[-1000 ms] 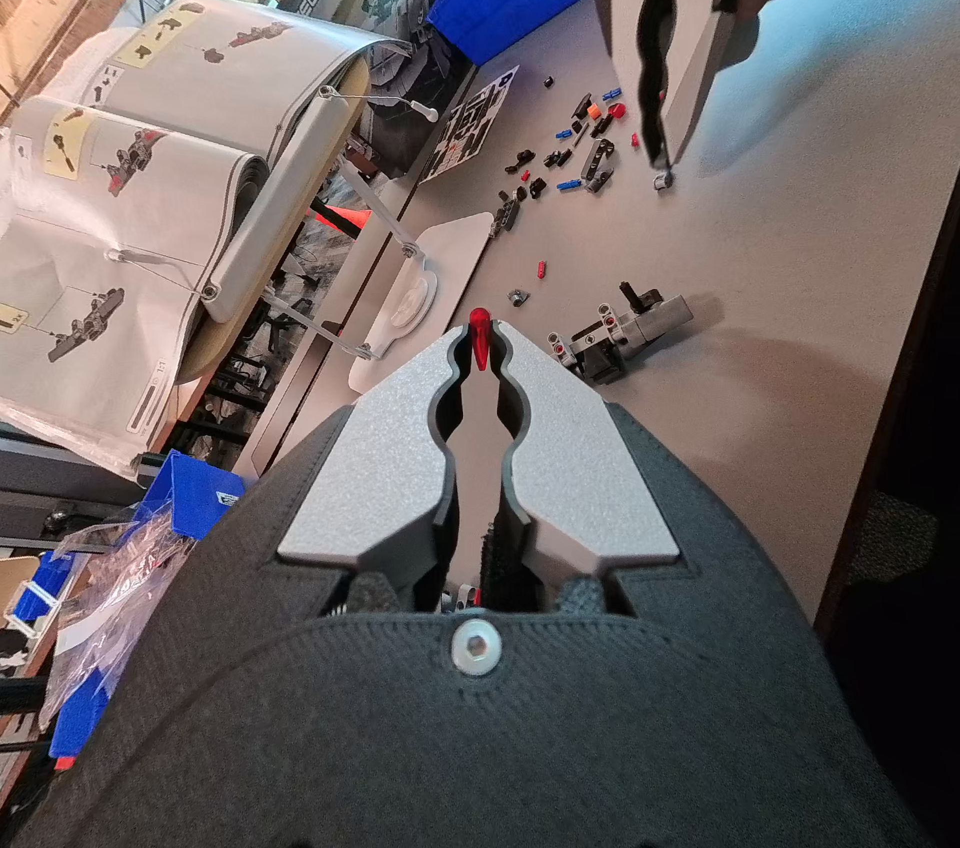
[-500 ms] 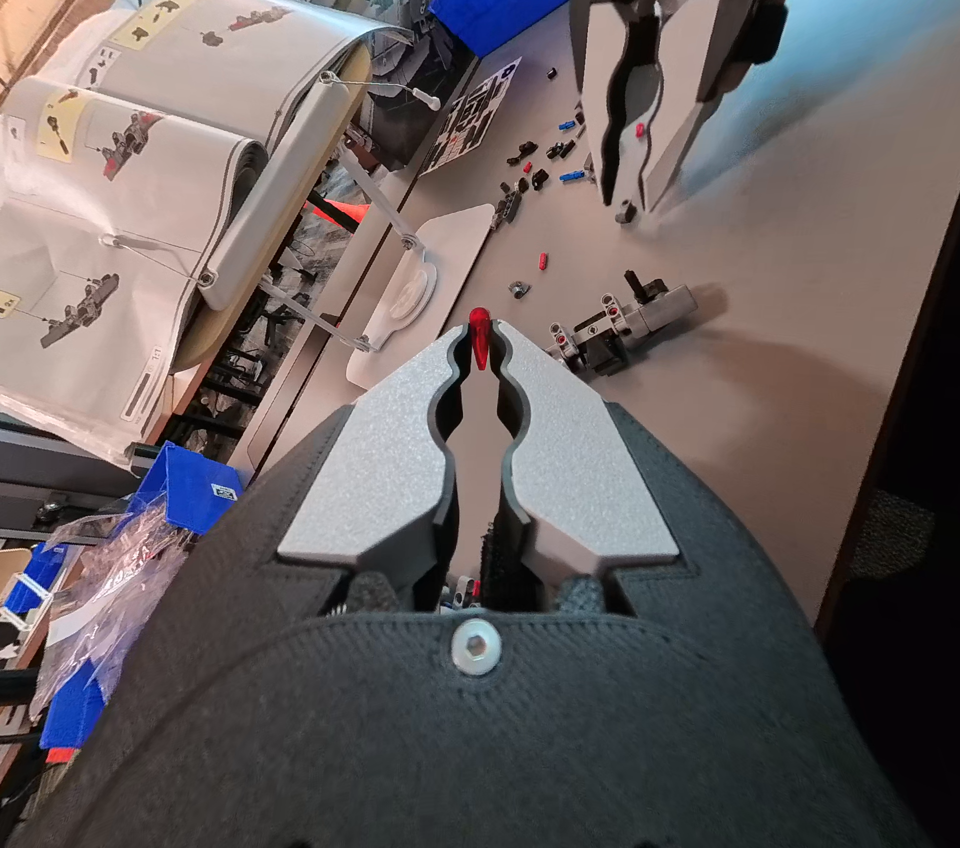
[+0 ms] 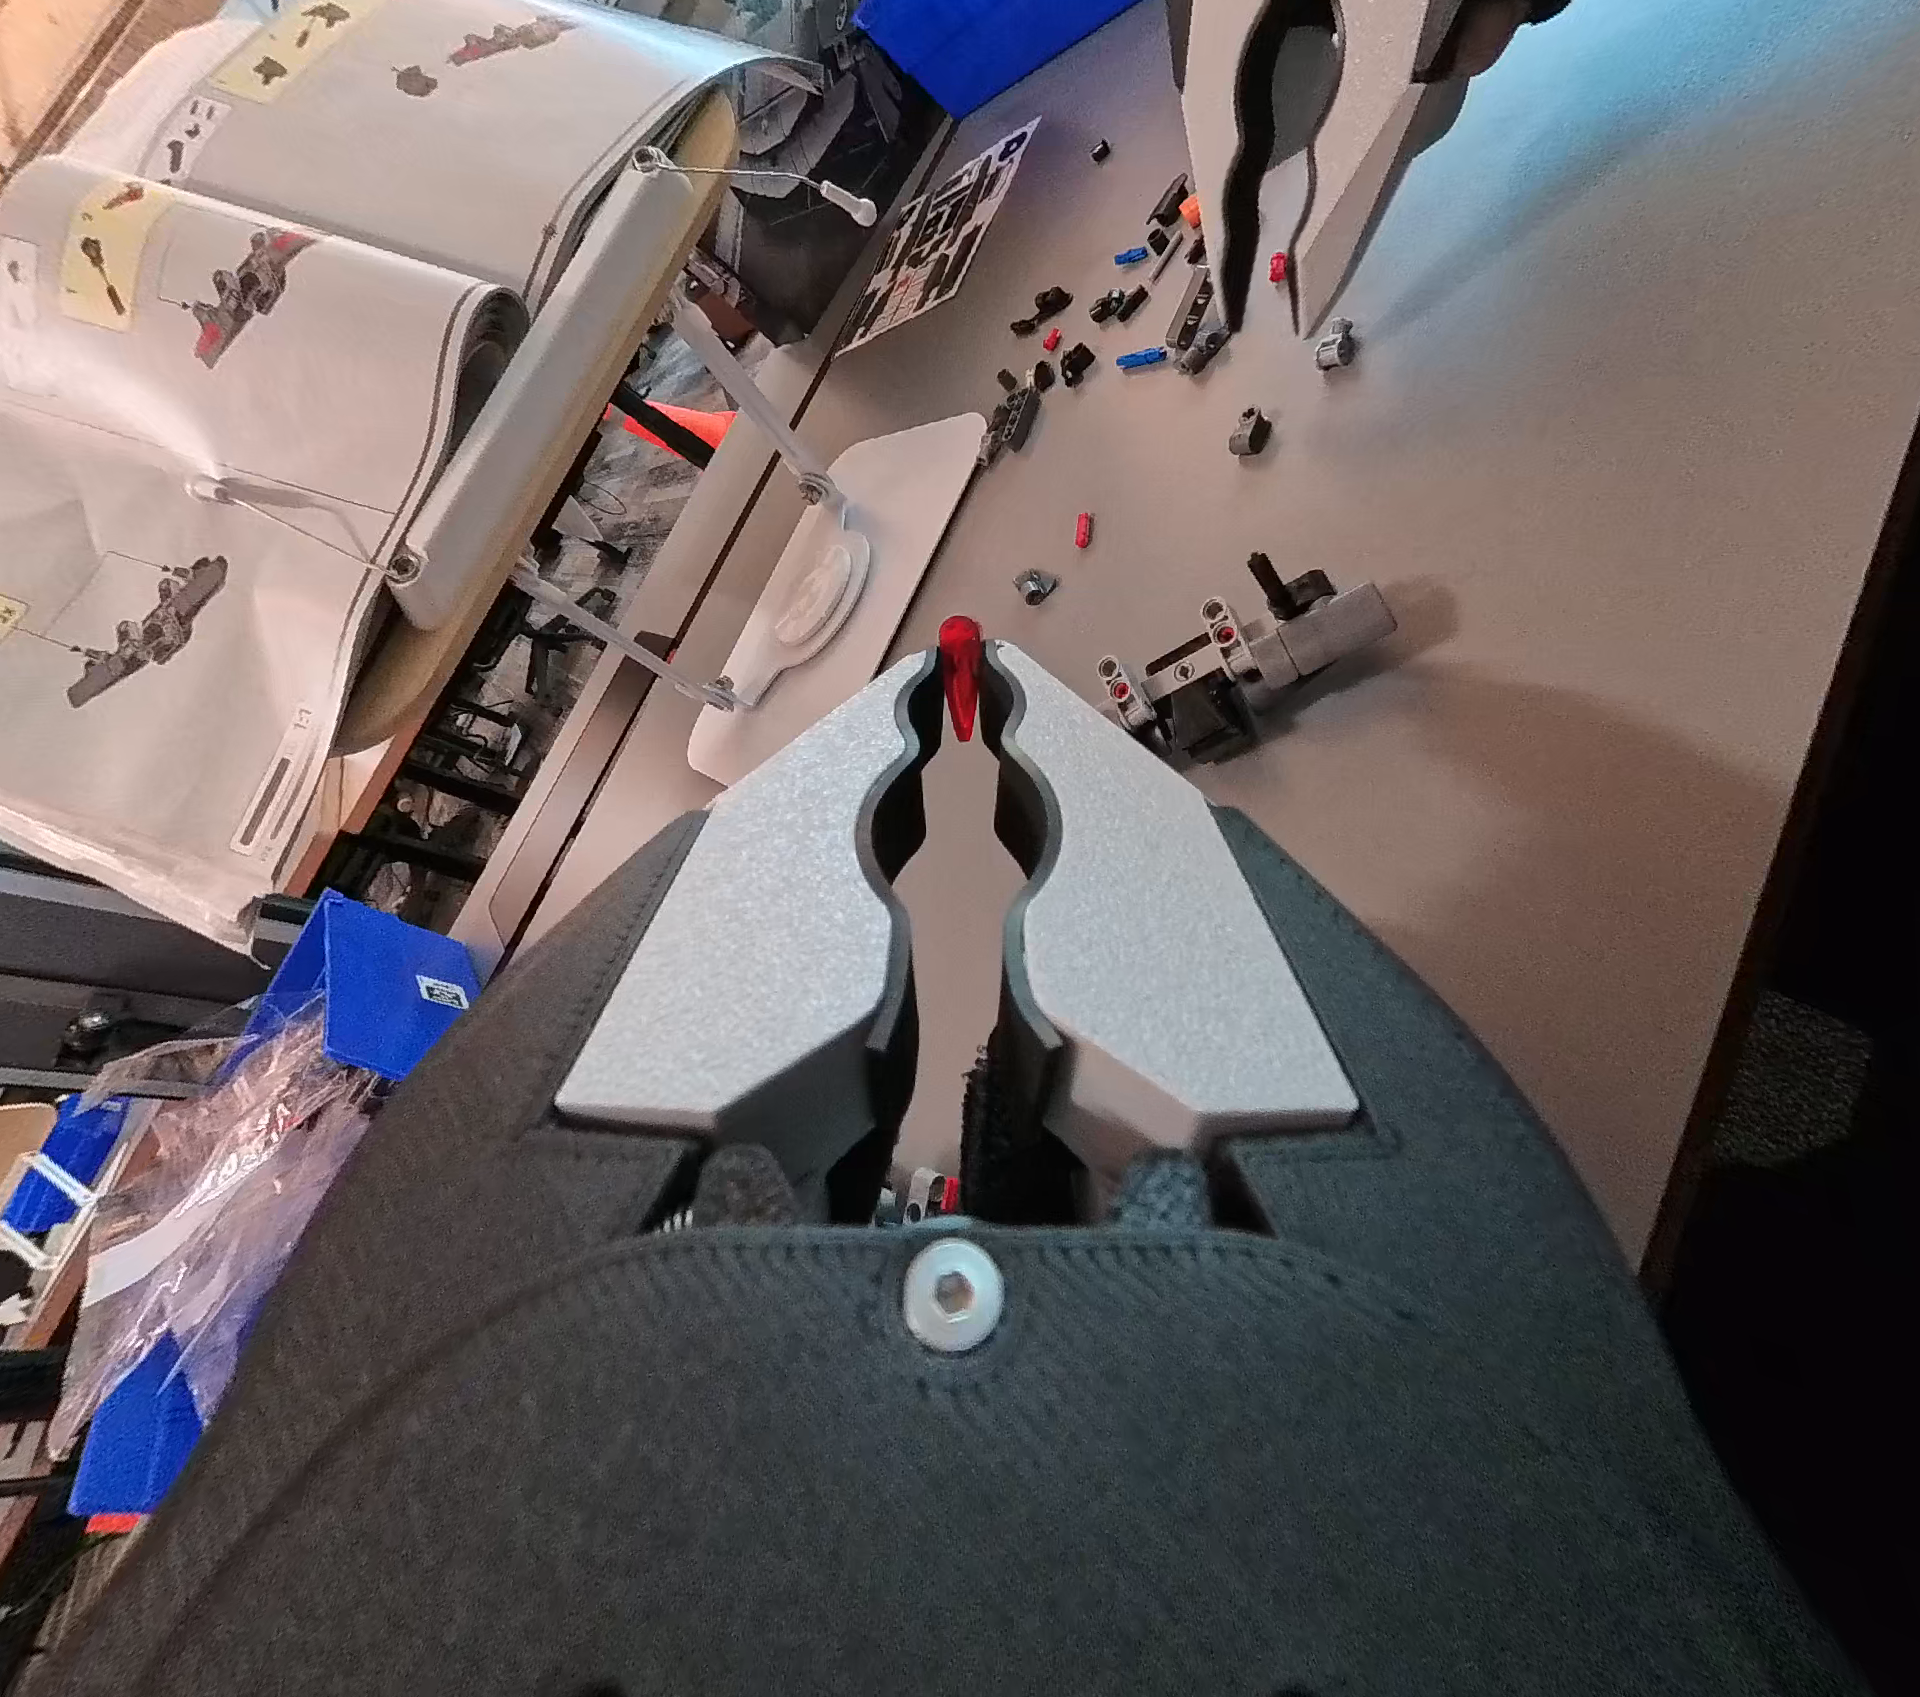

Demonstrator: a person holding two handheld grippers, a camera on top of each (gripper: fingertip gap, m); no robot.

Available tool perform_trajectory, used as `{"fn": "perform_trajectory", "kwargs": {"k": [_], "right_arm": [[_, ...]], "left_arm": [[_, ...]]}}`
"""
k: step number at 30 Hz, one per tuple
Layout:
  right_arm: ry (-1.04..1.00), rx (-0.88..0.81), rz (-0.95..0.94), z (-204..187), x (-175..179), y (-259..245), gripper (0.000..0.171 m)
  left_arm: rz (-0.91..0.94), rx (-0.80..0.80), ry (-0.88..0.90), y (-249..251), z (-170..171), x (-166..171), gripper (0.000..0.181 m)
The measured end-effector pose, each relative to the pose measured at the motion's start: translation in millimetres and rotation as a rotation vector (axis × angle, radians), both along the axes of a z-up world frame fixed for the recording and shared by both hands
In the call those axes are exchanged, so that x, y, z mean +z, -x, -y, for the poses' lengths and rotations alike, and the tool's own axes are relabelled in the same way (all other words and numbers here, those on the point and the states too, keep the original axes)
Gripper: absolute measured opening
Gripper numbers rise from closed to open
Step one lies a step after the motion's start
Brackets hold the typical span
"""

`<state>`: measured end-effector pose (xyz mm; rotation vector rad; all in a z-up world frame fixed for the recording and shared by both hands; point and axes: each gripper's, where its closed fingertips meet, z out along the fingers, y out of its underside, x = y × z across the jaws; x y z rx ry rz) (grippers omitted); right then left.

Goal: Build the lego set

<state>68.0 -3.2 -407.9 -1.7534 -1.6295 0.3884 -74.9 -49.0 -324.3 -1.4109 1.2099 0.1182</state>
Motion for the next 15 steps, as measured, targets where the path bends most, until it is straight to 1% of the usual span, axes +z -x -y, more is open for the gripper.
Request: {"fn": "perform_trajectory", "kwargs": {"k": [15], "right_arm": [[-0.03,0.016,-0.011,2.9,8.3,2.7,0.018]], "left_arm": [[-0.004,0.003,-0.008,-0.2,2.8,1.6,0.004]]}}
